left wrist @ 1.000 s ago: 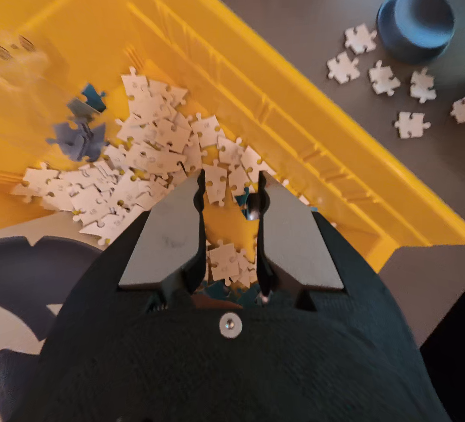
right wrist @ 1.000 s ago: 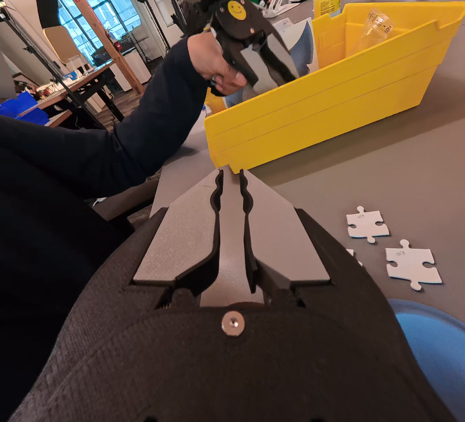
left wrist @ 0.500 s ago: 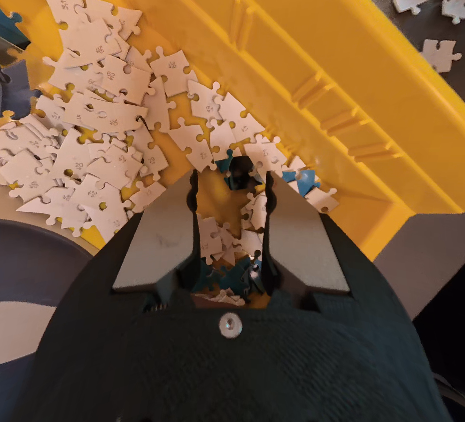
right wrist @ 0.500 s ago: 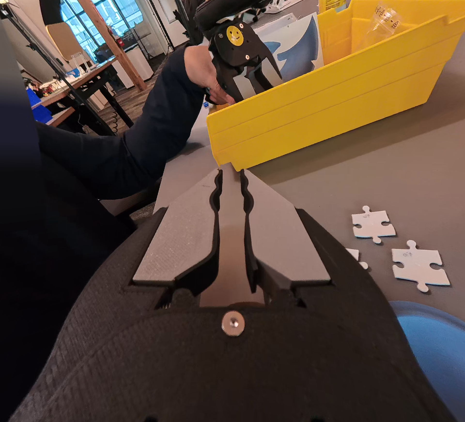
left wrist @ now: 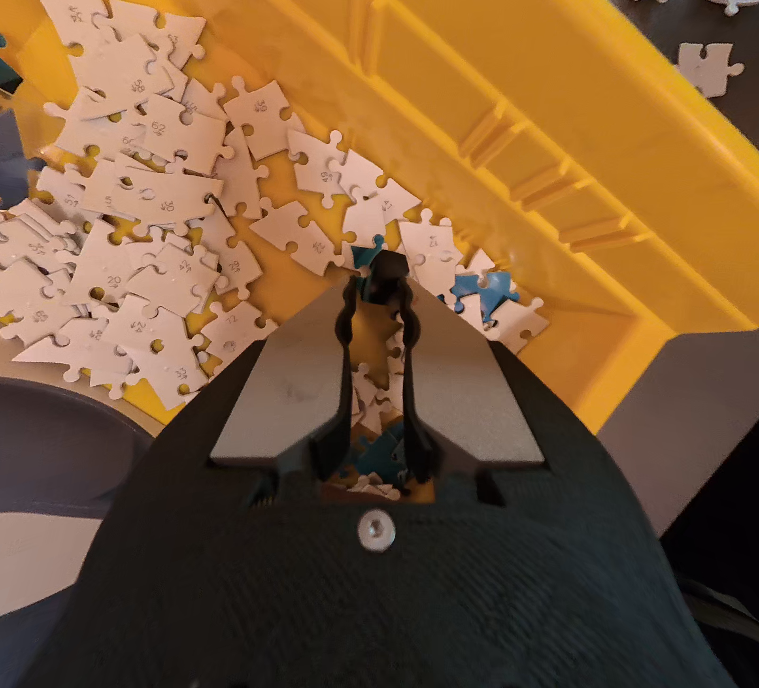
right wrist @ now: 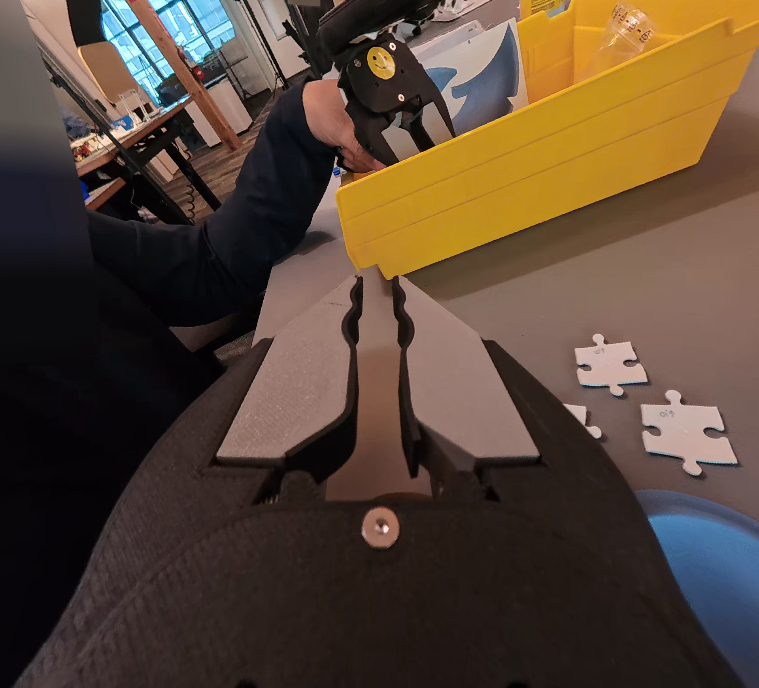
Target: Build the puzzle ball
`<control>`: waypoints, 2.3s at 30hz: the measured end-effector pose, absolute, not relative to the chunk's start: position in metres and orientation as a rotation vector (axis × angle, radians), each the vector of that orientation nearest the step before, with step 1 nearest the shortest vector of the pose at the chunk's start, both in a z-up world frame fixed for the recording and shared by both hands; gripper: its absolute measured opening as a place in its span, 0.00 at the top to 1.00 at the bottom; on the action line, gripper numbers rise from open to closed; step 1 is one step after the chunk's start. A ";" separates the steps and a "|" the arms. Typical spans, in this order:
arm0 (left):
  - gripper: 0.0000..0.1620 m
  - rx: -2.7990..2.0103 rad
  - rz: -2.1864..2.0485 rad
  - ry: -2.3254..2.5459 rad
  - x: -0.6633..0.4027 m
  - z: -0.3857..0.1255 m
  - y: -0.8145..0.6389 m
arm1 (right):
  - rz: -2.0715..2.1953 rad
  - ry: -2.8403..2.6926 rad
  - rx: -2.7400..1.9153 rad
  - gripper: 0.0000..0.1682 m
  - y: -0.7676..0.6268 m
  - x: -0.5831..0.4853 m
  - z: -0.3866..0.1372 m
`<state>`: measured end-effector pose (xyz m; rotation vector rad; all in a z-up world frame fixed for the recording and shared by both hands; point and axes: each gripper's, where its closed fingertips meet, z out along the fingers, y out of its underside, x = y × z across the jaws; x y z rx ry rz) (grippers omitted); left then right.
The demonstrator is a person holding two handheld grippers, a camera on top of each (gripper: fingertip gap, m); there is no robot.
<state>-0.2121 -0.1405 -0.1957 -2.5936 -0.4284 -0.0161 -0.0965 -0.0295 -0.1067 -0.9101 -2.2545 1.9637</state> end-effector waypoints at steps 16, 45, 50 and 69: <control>0.90 -2.214 0.600 -0.161 -0.251 -0.109 -0.120 | 1.958 -2.218 -0.909 0.94 -0.024 -0.098 -0.100; 0.90 -1.271 1.413 0.806 -0.092 -0.042 -0.014 | 2.034 -1.933 -0.616 0.91 -0.010 -0.079 -0.031; 0.90 -1.332 1.215 0.738 -0.081 -0.041 -0.011 | 1.907 -1.973 -0.638 0.95 -0.013 -0.087 -0.045; 0.83 -1.734 -0.139 0.066 -0.081 -0.040 -0.026 | 0.835 -1.641 -0.015 1.00 -0.013 -0.080 -0.051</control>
